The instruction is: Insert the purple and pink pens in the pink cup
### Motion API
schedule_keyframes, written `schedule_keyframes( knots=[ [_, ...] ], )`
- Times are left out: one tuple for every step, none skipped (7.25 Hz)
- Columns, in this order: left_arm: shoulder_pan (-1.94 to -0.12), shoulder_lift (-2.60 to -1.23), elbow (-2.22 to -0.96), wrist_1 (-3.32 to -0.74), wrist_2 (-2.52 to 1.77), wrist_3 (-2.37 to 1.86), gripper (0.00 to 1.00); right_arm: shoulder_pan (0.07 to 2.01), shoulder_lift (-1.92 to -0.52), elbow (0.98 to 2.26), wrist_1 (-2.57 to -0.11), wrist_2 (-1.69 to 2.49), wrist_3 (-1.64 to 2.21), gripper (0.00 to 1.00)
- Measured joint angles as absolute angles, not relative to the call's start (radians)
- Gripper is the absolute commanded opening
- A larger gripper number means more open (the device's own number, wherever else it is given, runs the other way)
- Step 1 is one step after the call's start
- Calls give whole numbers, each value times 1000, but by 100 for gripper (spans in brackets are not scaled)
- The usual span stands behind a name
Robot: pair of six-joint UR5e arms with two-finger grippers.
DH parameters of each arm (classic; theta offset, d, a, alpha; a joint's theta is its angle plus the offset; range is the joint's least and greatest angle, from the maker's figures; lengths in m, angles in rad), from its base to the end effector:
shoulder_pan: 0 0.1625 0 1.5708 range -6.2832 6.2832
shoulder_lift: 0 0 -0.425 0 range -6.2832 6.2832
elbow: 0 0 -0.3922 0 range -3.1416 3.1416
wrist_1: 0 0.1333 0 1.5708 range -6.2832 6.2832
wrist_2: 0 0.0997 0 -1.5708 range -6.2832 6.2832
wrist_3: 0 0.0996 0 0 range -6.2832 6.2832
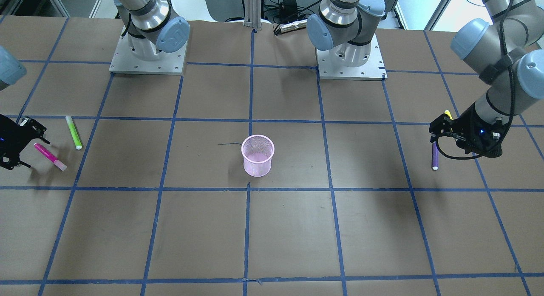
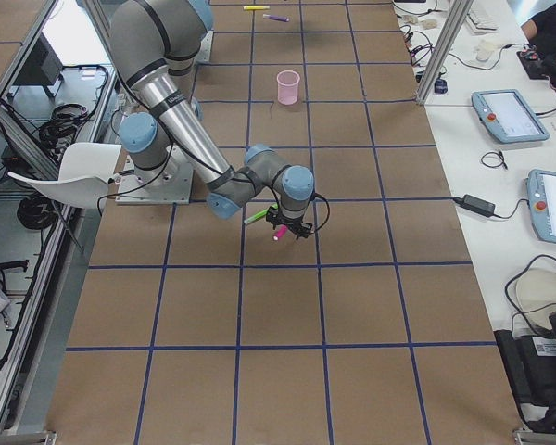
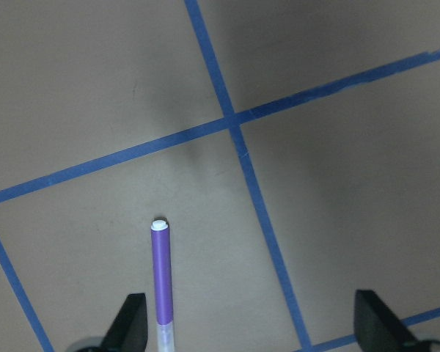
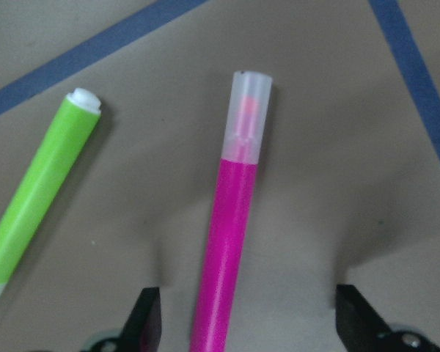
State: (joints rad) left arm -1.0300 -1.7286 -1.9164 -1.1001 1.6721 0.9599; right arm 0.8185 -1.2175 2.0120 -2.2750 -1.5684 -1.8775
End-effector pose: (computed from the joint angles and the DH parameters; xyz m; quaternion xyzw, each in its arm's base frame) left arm 0.1552 -0.4979 0.2907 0.2085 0.9766 0.0465 0.0259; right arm -0.2525 -0.4652 0.1732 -0.5328 0.8450 0.0103 0.0440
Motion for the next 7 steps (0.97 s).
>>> schedule_keyframes(
  knots=[
    [-1021,-1763,-1918,-1065,1688,1005,100,814,-1218,2019,-2277,-1571,-1878,73],
    [-1013,-1788,-1920,-1046,1693,1035,100,810,-1218,2022,-2279,-1572,-1878,38],
    [-1008,-1807,-1922,-1037,1696,1054,100,807,-1218,2023,-2279,-1573,-1878,0],
    [-1005,-1823,-1925,-1032,1698,1065,100,806,-1220,2023,-2279,-1581,-1877,0],
    [-1004,-1841,-1929,-1023,1700,1070,100,806,-1221,2023,-2278,-1604,-1876,0],
    [-1004,-1863,-1936,-997,1702,1074,100,805,-1223,2023,-2280,-1625,-1876,0],
    [-1003,-1884,-1945,-963,1703,1079,100,805,-1231,2023,-2280,-1639,-1878,0]
  ],
)
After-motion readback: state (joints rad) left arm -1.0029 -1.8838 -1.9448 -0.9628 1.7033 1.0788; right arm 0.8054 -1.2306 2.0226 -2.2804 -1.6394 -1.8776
